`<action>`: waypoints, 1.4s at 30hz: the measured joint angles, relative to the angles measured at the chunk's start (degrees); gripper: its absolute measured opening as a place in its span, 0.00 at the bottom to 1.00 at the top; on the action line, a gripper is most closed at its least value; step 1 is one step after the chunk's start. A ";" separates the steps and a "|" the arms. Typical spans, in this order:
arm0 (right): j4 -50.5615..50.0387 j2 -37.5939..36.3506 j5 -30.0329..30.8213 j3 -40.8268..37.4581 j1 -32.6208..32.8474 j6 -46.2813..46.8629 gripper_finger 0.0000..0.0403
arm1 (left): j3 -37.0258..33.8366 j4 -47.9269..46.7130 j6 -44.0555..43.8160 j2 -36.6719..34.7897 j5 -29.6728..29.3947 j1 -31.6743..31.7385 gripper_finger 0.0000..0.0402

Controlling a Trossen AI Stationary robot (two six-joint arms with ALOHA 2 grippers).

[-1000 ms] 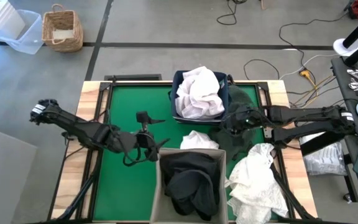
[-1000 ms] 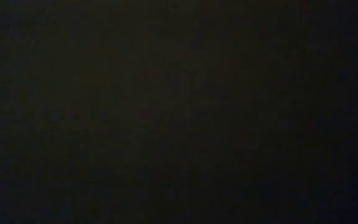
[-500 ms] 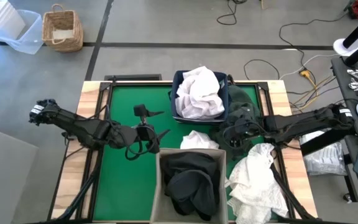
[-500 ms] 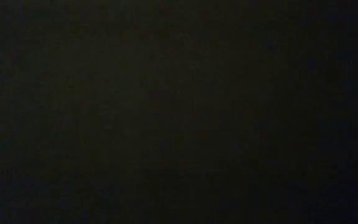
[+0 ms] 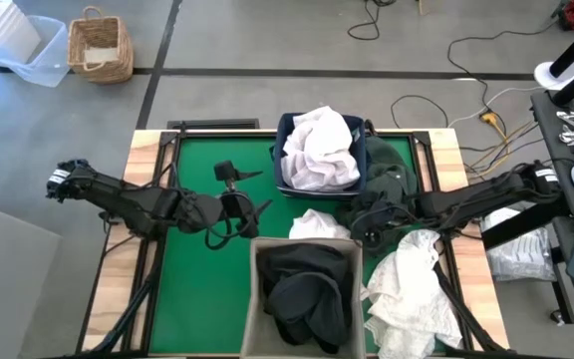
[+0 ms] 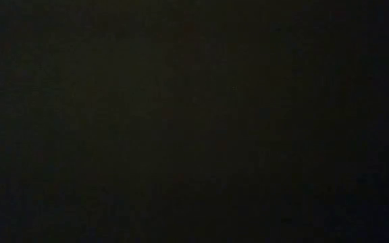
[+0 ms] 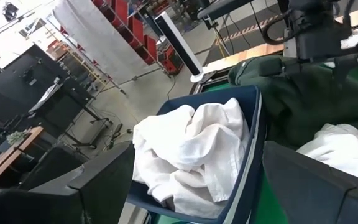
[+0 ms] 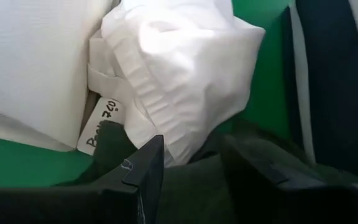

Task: Sort clothes
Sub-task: Put the white boxer short into the blue laundry bin

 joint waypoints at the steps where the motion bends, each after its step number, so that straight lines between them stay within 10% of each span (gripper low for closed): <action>1: 0.76 0.80 0.22 0.00 0.00 -0.63 0.37 | 0.00 0.00 -0.10 0.05 0.00 -0.01 0.81; 25: 4.47 15.71 1.52 3.56 -0.09 -5.66 0.38 | 0.02 -0.05 -0.37 0.72 0.17 0.27 0.81; 42: 4.06 14.73 2.46 3.56 -0.09 -5.91 0.03 | 0.02 0.01 -0.56 0.74 0.07 0.31 0.81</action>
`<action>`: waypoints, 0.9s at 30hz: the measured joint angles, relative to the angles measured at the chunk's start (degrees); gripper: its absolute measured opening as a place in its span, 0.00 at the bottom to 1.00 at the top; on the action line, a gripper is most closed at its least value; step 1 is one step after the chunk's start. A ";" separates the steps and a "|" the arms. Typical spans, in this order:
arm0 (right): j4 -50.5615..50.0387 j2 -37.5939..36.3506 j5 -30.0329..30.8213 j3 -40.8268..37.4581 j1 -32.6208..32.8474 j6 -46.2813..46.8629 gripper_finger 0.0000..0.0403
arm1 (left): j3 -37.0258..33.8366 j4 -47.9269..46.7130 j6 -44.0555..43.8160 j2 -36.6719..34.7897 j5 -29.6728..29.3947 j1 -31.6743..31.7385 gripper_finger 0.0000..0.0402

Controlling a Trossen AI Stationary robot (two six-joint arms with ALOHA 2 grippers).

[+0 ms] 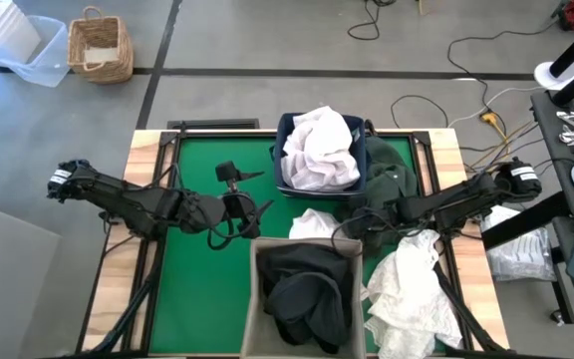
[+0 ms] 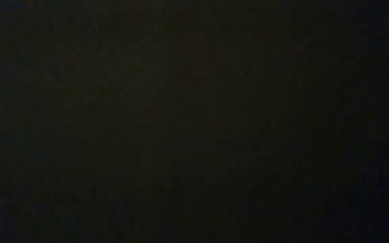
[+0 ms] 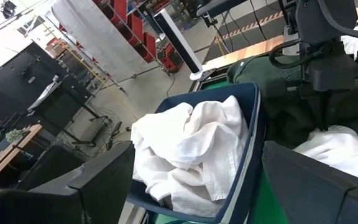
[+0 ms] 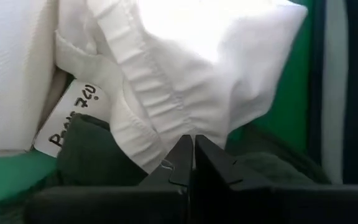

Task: Sort clothes
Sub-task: Put the white boxer short into the blue laundry bin

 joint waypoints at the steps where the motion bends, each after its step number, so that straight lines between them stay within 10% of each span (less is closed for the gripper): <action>1: -0.34 -0.44 0.41 0.00 0.00 0.13 0.02 | 0.00 -0.01 -0.01 0.00 -0.03 0.02 0.81; 15: -2.70 -12.14 -0.64 0.00 0.04 -0.45 0.02 | 0.00 -0.01 -0.40 0.02 -0.07 0.04 0.81; 27: 3.70 -3.77 -1.15 0.00 0.02 -3.33 0.14 | 0.01 0.19 -0.86 0.02 -0.07 0.04 0.81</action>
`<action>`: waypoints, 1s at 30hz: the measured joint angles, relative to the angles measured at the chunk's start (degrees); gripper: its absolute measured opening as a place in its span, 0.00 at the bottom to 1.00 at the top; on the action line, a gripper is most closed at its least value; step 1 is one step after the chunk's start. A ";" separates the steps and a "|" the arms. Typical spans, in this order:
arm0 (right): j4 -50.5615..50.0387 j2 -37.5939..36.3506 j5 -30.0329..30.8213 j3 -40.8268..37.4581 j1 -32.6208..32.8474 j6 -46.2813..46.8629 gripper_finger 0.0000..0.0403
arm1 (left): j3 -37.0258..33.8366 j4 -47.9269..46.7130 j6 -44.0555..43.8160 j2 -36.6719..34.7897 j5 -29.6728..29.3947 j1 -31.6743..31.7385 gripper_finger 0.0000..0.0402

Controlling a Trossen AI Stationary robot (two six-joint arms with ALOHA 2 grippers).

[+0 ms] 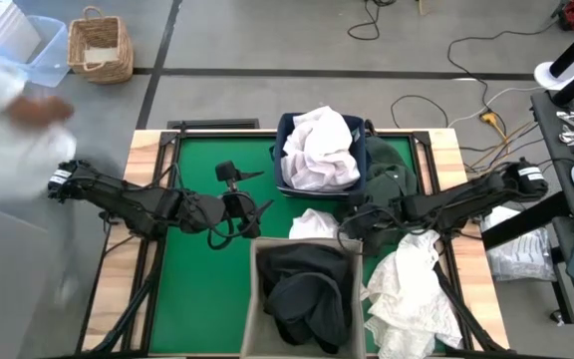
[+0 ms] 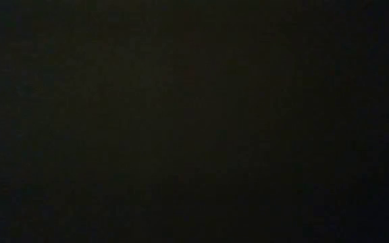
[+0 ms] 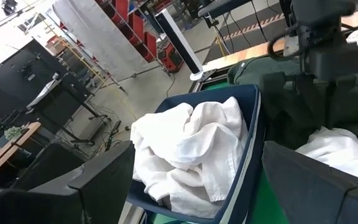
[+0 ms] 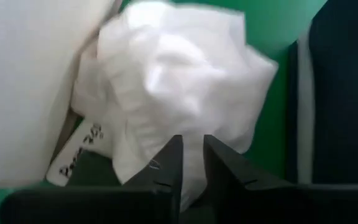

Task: Sort clothes
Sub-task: Put the white boxer short into the blue laundry bin

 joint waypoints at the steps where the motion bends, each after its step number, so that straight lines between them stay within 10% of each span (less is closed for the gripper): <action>1: 0.22 0.87 0.01 -0.01 0.00 0.00 0.16 | -0.01 0.02 0.00 0.00 0.00 0.00 0.81; 15: 3.83 5.95 -0.01 0.00 0.00 -0.39 0.50 | 0.01 0.14 0.02 0.00 0.00 0.05 0.81; 30: 4.08 11.46 -0.08 0.00 -0.64 1.55 0.50 | 0.00 0.17 0.02 0.00 0.00 0.18 0.81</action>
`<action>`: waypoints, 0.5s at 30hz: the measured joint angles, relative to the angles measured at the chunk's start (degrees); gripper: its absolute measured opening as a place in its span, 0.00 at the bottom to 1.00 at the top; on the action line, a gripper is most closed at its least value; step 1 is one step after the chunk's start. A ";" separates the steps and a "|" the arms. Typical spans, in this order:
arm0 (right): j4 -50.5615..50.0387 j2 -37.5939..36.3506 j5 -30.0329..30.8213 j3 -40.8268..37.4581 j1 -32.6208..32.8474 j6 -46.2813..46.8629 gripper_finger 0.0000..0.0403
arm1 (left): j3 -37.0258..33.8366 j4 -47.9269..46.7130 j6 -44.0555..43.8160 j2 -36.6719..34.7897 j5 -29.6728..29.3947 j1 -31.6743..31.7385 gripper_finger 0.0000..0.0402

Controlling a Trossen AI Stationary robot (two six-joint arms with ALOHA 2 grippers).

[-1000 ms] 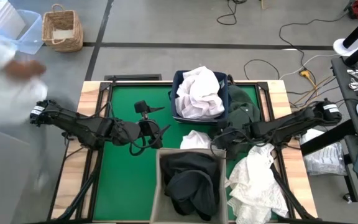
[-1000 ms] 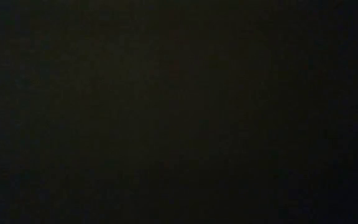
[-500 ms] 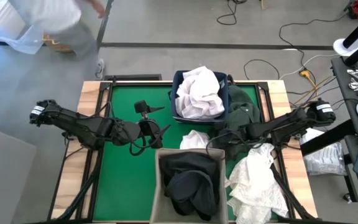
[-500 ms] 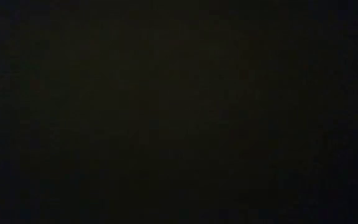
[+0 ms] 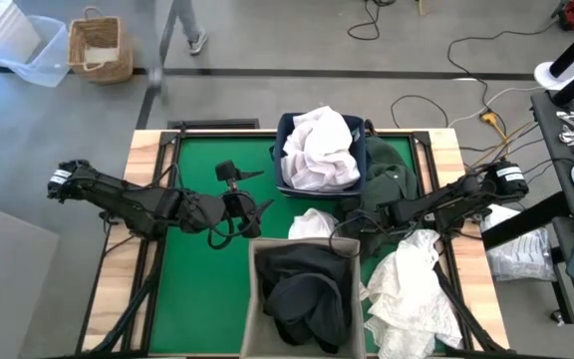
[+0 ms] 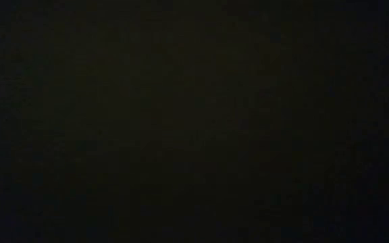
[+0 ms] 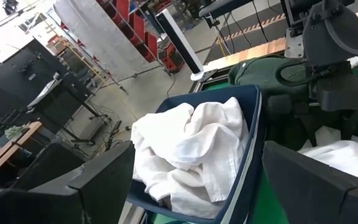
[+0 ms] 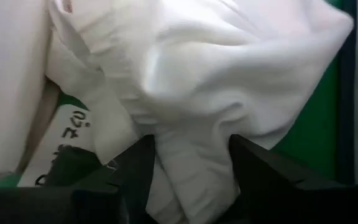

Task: Sort clothes
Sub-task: Put the white boxer short into the blue laundry bin

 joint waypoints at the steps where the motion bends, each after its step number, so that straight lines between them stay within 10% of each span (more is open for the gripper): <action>1: -0.09 0.27 0.00 0.00 -0.24 0.03 0.48 | 0.02 0.00 0.00 0.00 0.00 0.04 0.81; 10: -0.51 -0.25 0.09 0.00 -1.65 -0.51 0.09 | 0.02 0.00 -0.02 0.00 0.00 0.22 0.81; 15: -0.67 -1.83 0.28 0.00 -1.65 -0.93 0.03 | 0.02 -0.02 0.00 0.00 0.00 0.22 0.81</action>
